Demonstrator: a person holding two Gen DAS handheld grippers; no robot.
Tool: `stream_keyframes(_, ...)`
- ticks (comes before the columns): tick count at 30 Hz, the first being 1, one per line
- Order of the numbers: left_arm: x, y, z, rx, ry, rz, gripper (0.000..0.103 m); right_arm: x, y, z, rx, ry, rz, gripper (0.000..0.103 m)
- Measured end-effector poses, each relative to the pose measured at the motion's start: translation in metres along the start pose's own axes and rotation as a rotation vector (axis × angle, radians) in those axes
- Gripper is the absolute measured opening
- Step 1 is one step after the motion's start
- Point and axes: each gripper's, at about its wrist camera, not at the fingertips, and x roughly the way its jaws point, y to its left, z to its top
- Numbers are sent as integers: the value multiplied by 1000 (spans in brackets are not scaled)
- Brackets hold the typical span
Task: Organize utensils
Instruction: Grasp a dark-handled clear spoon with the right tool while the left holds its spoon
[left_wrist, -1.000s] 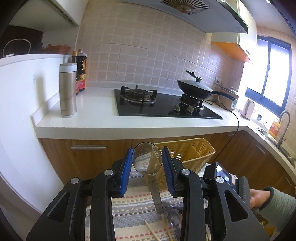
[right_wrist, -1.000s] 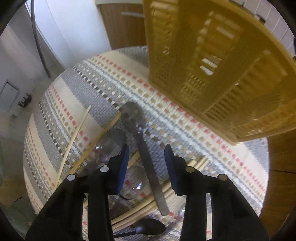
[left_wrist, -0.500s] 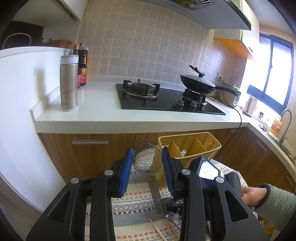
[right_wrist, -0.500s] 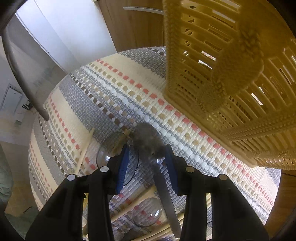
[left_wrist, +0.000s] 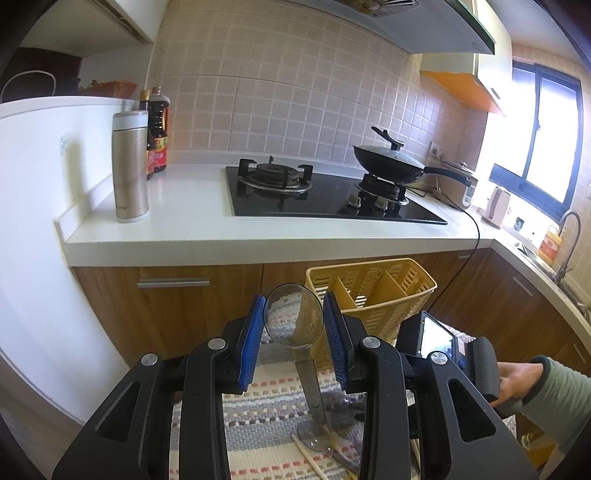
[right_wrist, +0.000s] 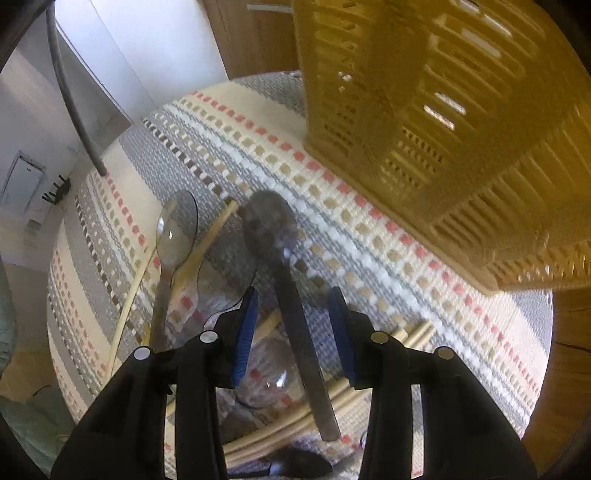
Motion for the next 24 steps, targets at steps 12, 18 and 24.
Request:
stream_keyframes(12, 3, 4, -2, -10, 12, 4, 31, 7, 19, 37, -54, 7, -27, 36)
stream_keyframes(18, 4, 6, -2, -27, 12, 0, 31, 6, -4, 28, -39, 9, 1, 36)
stream_keyframes(24, 6, 3, -3, -26, 21, -1, 31, 20, 24, 40, -68, 37, -64, 28)
